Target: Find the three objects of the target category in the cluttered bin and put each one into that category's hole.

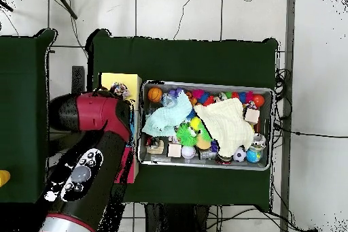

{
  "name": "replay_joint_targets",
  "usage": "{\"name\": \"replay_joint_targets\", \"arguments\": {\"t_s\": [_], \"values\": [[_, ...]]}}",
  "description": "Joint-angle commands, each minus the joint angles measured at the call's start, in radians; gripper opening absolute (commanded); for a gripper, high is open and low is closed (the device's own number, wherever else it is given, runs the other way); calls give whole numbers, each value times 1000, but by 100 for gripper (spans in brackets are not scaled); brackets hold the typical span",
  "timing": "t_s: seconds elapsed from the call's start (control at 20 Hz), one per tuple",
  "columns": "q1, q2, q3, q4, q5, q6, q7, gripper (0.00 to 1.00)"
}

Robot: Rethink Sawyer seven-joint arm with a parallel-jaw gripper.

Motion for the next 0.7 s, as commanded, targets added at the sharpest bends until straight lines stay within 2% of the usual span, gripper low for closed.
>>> {"name": "replay_joint_targets", "arguments": {"t_s": [0.05,0.3,0.5,0.7], "values": [[-2,190,36,85,4,-28,278,0],[-34,180,116,135,8,-213,240,0],[-16,252,83,82,11,-251,236,0],[-26,282,91,60,20,-318,215,0]]}}
